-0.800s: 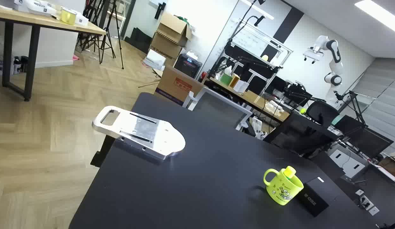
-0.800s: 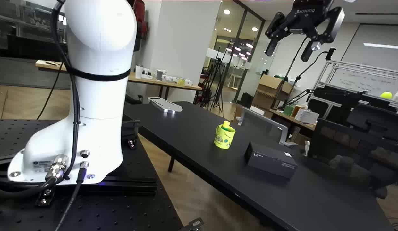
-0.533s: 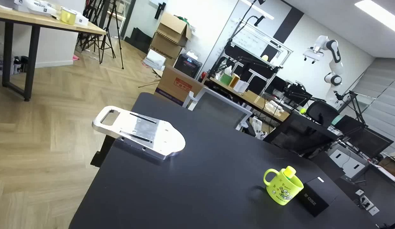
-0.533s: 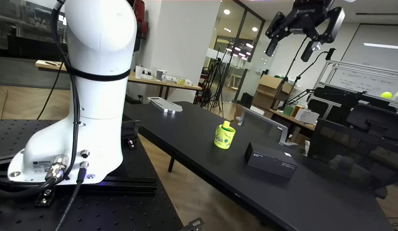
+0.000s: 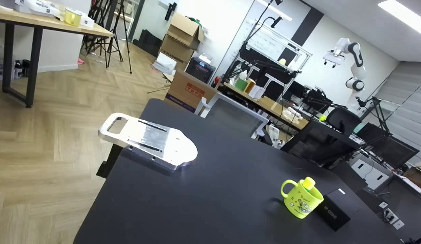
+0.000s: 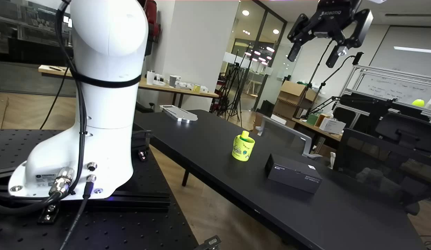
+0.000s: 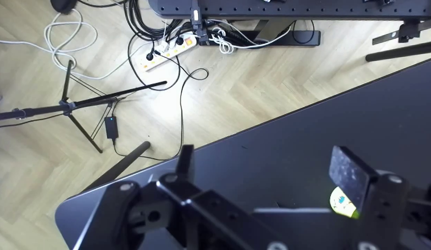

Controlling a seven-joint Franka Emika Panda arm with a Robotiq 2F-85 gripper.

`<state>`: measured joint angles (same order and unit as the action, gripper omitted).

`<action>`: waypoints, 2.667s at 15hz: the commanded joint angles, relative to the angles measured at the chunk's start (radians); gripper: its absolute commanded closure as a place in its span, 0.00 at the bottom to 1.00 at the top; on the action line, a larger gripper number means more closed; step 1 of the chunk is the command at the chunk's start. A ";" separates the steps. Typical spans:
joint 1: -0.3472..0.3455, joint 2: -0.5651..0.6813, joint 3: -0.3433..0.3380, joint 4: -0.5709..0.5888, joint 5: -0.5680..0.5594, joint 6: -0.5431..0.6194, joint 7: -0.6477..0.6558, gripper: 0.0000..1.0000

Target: Pick the object in the yellow cup and place it on the bottom of the table

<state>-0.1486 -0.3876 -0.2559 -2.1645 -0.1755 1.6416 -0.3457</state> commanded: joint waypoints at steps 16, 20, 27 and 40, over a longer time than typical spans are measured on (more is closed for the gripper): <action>0.154 0.581 0.248 0.292 0.063 0.236 -0.061 0.00; 0.183 0.649 0.309 0.347 0.052 0.234 -0.083 0.00; 0.189 0.656 0.324 0.330 0.054 0.260 -0.064 0.00; 0.250 0.905 0.374 0.450 -0.021 0.343 -0.066 0.00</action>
<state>0.0867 0.4564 0.1108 -1.7752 -0.1765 2.0046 -0.4211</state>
